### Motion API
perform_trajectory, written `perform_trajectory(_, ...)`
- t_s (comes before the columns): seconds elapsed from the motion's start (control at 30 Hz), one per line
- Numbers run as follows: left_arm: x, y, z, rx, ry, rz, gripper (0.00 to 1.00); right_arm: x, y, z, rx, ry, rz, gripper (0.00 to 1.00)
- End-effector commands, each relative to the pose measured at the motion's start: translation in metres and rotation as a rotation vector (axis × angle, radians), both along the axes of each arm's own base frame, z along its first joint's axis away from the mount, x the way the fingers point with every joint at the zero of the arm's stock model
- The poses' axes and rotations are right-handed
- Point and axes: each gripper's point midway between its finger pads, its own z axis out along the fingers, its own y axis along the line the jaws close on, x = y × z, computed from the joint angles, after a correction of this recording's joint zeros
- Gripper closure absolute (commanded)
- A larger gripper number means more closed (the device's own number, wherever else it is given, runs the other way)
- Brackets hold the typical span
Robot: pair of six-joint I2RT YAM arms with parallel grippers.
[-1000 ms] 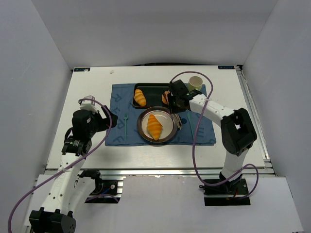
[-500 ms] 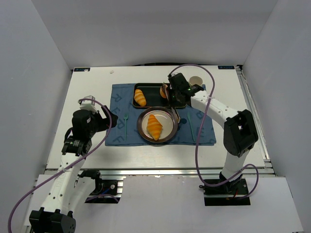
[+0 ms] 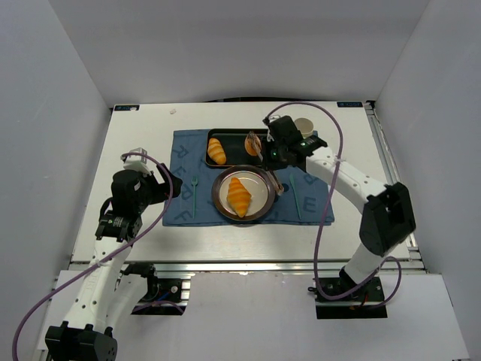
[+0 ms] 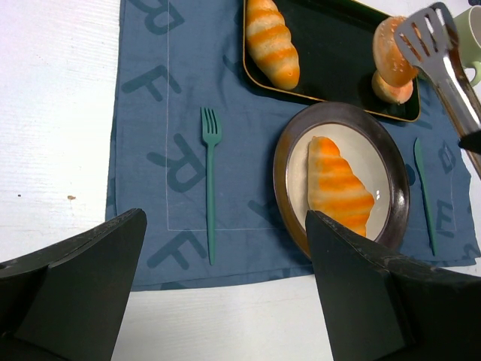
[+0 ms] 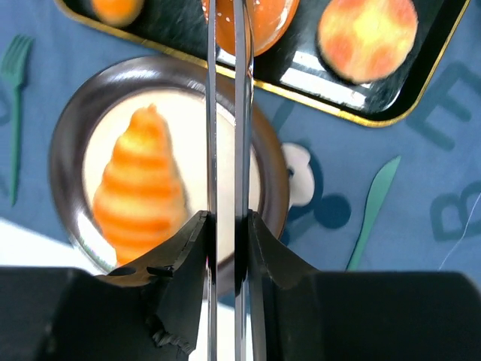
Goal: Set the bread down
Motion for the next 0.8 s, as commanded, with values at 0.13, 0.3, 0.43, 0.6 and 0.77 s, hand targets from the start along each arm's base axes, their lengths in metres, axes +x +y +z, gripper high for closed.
perform_trajectory(0.13,0.001,0.0,0.005,-0.002,-0.027,0.001,0.02,-0.056,-0.01,0.037,0.108,-0.033,0.078,0.69)
perform_trajectory(0.3,0.0,0.0,0.006,-0.002,-0.032,0.004,0.02,-0.095,-0.023,0.032,0.131,0.001,0.112,0.68)
perform_trajectory(0.43,0.001,0.0,0.006,-0.003,-0.032,0.001,0.02,-0.119,-0.035,0.006,0.111,0.053,0.106,0.67)
perform_trajectory(0.6,0.0,-0.001,0.007,-0.004,-0.031,-0.002,0.02,-0.132,-0.04,-0.016,0.109,0.09,0.106,0.67)
perform_trajectory(0.77,0.0,-0.001,0.008,-0.005,-0.034,-0.002,0.02,-0.136,-0.039,-0.029,0.096,0.114,0.105,0.66)
